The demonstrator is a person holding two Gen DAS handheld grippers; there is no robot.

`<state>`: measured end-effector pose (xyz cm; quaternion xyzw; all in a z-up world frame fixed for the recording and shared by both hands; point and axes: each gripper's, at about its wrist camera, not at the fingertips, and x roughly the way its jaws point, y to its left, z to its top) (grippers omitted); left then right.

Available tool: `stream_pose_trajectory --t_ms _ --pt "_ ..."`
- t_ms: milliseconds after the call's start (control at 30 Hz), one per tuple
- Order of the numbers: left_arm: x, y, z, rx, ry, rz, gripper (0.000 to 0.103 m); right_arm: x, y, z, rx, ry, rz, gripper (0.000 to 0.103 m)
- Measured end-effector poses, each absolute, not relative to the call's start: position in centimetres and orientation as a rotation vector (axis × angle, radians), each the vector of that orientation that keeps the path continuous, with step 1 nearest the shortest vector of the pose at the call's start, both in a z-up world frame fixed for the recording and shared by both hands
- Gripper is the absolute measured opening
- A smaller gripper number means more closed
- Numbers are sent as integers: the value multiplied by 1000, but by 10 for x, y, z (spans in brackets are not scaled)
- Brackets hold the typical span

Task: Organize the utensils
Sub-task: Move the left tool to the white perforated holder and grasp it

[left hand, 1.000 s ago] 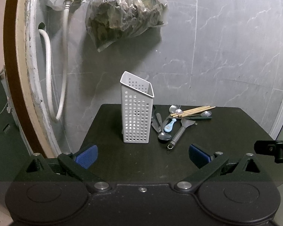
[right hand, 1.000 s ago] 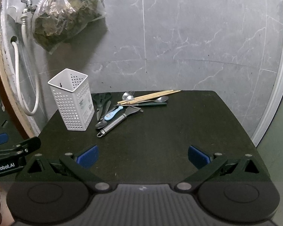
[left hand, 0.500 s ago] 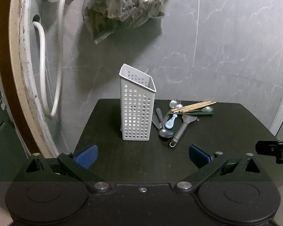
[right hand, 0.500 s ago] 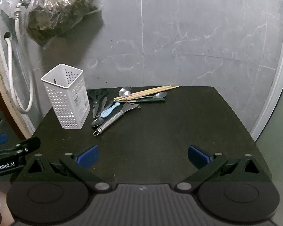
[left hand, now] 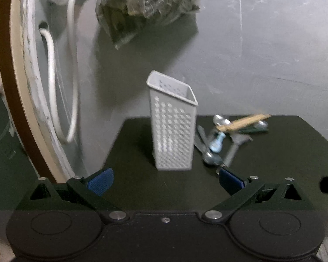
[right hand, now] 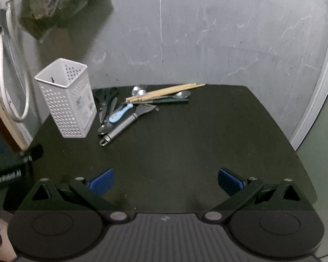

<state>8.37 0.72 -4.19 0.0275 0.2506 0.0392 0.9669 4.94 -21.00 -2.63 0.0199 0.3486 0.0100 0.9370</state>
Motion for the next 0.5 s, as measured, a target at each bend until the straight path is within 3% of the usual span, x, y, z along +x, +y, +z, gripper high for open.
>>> stream_pose_trajectory --t_ms 500 --pt "209 -24 -53 169 439 223 102 146 -251 -42 54 774 47 103"
